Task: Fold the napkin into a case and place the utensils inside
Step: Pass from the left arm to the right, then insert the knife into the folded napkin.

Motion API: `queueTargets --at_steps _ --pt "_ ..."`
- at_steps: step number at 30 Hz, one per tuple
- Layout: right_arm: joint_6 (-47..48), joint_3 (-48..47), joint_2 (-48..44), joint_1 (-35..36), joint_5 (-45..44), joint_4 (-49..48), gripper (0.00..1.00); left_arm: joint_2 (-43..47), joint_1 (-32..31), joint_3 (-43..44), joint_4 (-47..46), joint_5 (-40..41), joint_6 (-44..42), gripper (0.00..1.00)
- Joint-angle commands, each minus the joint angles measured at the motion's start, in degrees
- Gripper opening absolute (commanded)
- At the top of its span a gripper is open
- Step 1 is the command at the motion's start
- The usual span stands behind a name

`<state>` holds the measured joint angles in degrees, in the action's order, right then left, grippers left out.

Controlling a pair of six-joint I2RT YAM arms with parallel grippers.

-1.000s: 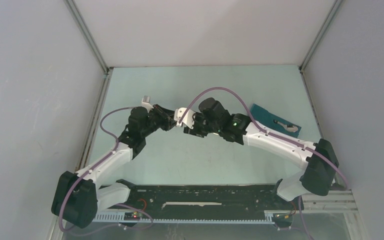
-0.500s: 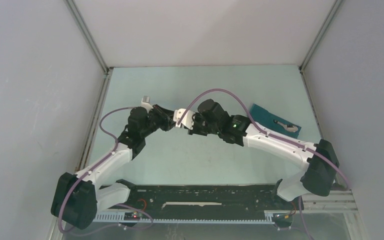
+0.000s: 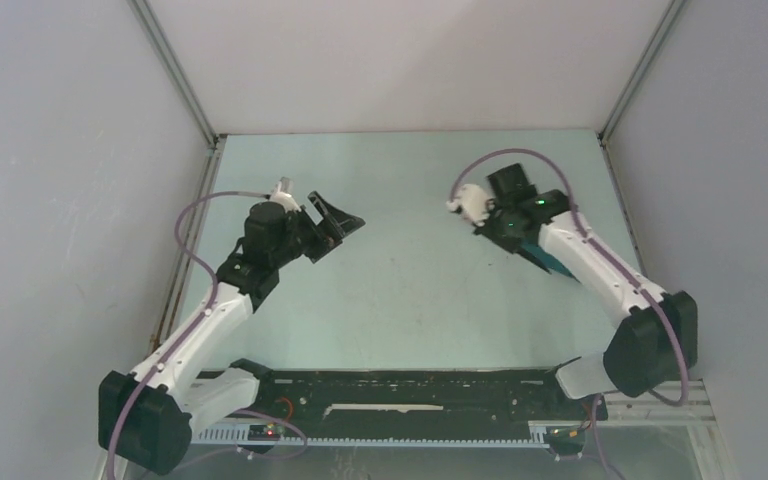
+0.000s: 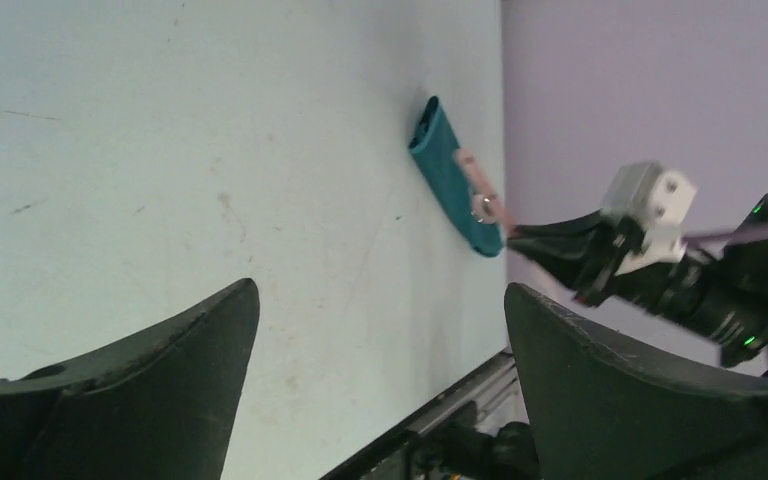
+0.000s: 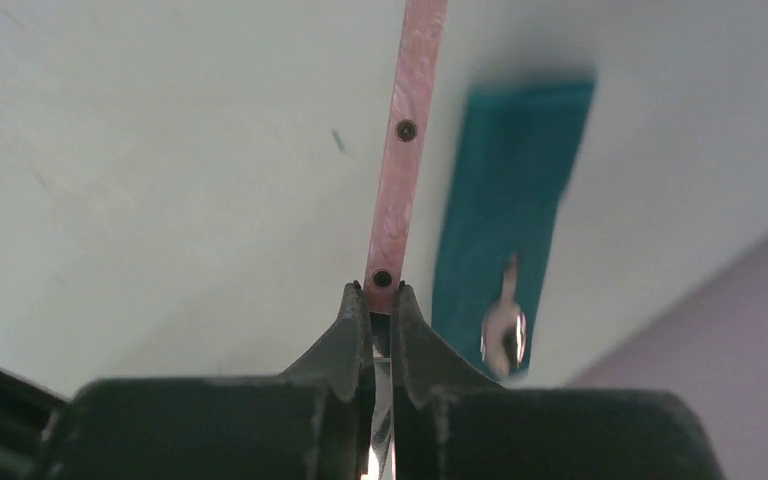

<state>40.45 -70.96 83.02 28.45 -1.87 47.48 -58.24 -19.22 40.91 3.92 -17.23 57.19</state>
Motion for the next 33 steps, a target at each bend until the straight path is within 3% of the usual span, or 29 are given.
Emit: queueTargets --at_steps 1,3,6,10,19,33 --pt "5.5 1.0 -9.2 -14.7 -0.6 13.6 0.00 0.8 -5.2 6.3 8.6 5.7 -14.0 0.97" --pt "10.8 2.6 -10.7 -22.1 0.2 14.9 0.00 0.8 -9.1 9.1 9.6 7.7 -16.8 0.98" --pt "11.6 6.4 -12.0 -32.2 -3.6 8.8 0.00 0.9 -13.0 10.4 8.6 9.0 -18.2 0.99" --pt "14.7 10.3 -12.4 -43.2 -0.2 6.0 0.00 3.1 -15.6 10.7 8.1 11.8 -21.1 1.00" --pt "23.5 17.6 -13.2 -49.9 1.2 2.0 0.00 7.8 -20.1 13.4 13.4 25.0 -31.2 1.00" --pt "30.0 14.5 -4.0 -51.6 9.3 -3.2 0.00 5.9 -21.2 12.8 12.8 23.9 -32.6 1.00"
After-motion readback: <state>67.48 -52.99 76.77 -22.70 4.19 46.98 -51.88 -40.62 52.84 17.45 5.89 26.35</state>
